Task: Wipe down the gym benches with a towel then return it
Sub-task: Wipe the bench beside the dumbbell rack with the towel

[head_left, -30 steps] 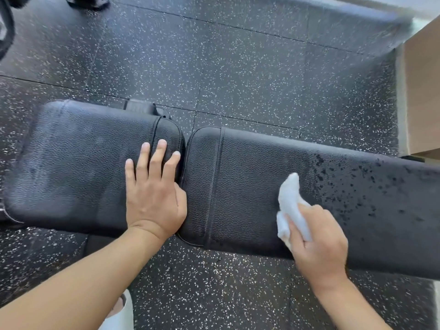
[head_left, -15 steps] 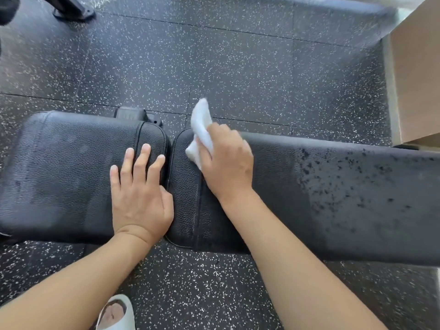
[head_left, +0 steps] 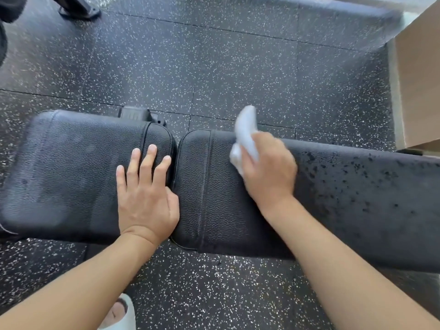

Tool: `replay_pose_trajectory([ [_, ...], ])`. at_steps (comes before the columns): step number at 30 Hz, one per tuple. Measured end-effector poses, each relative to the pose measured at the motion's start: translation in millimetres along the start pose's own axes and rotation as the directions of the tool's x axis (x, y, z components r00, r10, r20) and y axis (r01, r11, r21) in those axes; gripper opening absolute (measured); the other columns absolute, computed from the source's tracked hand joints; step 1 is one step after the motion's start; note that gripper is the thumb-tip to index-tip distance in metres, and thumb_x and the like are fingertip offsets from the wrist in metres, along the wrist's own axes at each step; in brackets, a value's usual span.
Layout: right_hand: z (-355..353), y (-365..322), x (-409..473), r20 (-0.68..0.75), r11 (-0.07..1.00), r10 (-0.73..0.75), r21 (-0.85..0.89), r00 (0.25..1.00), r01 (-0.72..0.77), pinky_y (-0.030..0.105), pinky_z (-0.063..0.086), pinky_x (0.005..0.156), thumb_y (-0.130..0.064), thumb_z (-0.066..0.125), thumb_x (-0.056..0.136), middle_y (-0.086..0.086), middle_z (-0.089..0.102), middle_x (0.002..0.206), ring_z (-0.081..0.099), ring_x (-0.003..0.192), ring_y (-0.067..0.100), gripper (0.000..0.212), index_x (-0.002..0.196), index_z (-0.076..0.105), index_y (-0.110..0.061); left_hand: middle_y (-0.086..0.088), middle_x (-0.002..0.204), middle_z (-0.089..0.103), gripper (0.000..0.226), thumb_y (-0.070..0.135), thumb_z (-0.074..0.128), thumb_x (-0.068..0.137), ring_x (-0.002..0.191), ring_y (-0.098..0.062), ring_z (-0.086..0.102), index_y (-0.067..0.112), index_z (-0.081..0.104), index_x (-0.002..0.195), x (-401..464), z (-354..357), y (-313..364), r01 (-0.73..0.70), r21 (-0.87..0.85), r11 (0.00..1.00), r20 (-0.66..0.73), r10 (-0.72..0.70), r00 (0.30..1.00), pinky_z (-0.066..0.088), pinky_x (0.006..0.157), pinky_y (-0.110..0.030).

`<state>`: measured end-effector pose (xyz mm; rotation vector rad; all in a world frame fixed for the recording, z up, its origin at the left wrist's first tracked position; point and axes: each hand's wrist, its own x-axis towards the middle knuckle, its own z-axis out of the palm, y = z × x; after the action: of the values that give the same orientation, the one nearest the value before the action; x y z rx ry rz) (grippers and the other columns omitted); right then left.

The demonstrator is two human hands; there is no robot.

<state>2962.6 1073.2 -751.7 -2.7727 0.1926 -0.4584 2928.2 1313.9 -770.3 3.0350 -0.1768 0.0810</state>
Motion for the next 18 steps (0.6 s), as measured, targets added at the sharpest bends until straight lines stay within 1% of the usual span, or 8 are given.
replay_pose_trajectory([
  [3, 26.8, -77.3, 17.5, 0.071, 0.991, -0.123, 0.055, 0.990, 0.120, 0.038, 0.036, 0.060, -0.031, 0.066, 0.089, 0.005, 0.060, 0.082, 0.056, 0.072, 0.031, 0.017, 0.093, 0.061, -0.014, -0.008, 0.166, 0.031, 0.067, 0.027, 0.044, 0.081, 0.156, -0.036, 0.020, 0.018, 0.046, 0.147, -0.2, -0.4, 1.2, 0.003, 0.013, 1.000, -0.005, -0.003, 1.000, 0.016, 0.124, -0.062],
  [5, 27.1, -95.8, 2.5, 0.139, 0.976, -0.212, 0.082, 0.967, 0.202, 0.041, 0.039, 0.064, -0.035, 0.064, 0.090, 0.004, 0.061, 0.087, 0.056, 0.078, 0.031, 0.020, 0.097, 0.063, -0.016, -0.008, 0.165, 0.032, 0.064, 0.026, 0.044, 0.081, 0.156, -0.036, 0.021, 0.017, 0.047, 0.145, 0.7, -0.9, 2.0, 0.007, 0.008, 1.000, -0.002, -0.007, 1.000, 0.017, 0.123, -0.062],
  [7, 11.5, -85.7, -36.7, 0.183, 0.964, -0.250, 0.138, 0.951, 0.227, 0.044, 0.041, 0.066, -0.037, 0.059, 0.093, 0.003, 0.060, 0.089, 0.053, 0.079, 0.030, 0.022, 0.095, 0.063, -0.016, -0.009, 0.165, 0.033, 0.063, 0.028, 0.043, 0.082, 0.155, -0.037, 0.022, 0.016, 0.047, 0.144, 0.9, -1.6, 2.0, 0.002, 0.007, 1.000, 0.004, -0.002, 1.000, 0.019, 0.122, -0.063],
  [10, -21.6, -43.7, -112.4, 0.228, 0.946, -0.293, 0.213, 0.929, 0.246, 0.042, 0.039, 0.062, -0.026, 0.063, 0.093, -0.001, 0.054, 0.086, 0.045, 0.073, 0.026, 0.011, 0.095, 0.063, -0.016, -0.009, 0.166, 0.032, 0.067, 0.027, 0.043, 0.081, 0.156, -0.037, 0.022, 0.017, 0.048, 0.147, 1.3, -0.9, 0.3, -0.005, 0.010, 1.000, -0.005, 0.005, 1.000, 0.018, 0.123, -0.062],
  [12, -33.4, -21.5, -138.8, 0.205, 0.918, -0.377, 0.215, 0.903, 0.334, 0.040, 0.036, 0.056, -0.022, 0.062, 0.095, -0.002, 0.047, 0.082, 0.040, 0.067, 0.024, 0.011, 0.100, 0.068, -0.015, -0.008, 0.167, 0.031, 0.068, 0.028, 0.044, 0.081, 0.156, -0.036, 0.020, 0.018, 0.047, 0.148, 1.3, 0.4, -0.8, -0.012, 0.010, 1.000, -0.013, 0.012, 1.000, 0.017, 0.124, -0.061],
  [14, -24.3, -14.1, -123.0, 0.166, 0.872, -0.477, 0.213, 0.863, 0.441, 0.042, 0.037, 0.054, -0.023, 0.062, 0.096, -0.001, 0.045, 0.079, 0.041, 0.065, 0.025, 0.012, 0.103, 0.066, -0.014, -0.007, 0.167, 0.031, 0.068, 0.029, 0.043, 0.081, 0.156, -0.035, 0.020, 0.018, 0.047, 0.148, 1.1, 1.4, -2.1, -0.011, 0.013, 1.000, -0.020, 0.011, 1.000, 0.016, 0.124, -0.060],
  [16, -8.7, -23.8, -78.2, 0.124, 0.886, -0.451, 0.179, 0.884, 0.428, 0.044, 0.041, 0.055, -0.023, 0.065, 0.093, 0.001, 0.047, 0.077, 0.046, 0.066, 0.027, 0.010, 0.096, 0.060, -0.015, -0.007, 0.167, 0.031, 0.067, 0.030, 0.043, 0.082, 0.156, -0.035, 0.021, 0.019, 0.047, 0.148, 2.6, 1.6, -0.2, -0.017, 0.001, 1.000, -0.019, 0.017, 1.000, 0.015, 0.125, -0.060],
  [18, 15.5, -43.3, -21.2, 0.065, 0.945, -0.313, 0.125, 0.948, 0.303, 0.039, 0.042, 0.055, -0.027, 0.069, 0.089, 0.003, 0.052, 0.076, 0.051, 0.066, 0.029, 0.017, 0.087, 0.056, -0.016, -0.007, 0.167, 0.030, 0.067, 0.031, 0.044, 0.082, 0.157, -0.035, 0.020, 0.020, 0.046, 0.149, 1.9, 2.0, -1.8, -0.013, 0.008, 1.000, -0.014, 0.013, 1.000, 0.015, 0.125, -0.059],
])
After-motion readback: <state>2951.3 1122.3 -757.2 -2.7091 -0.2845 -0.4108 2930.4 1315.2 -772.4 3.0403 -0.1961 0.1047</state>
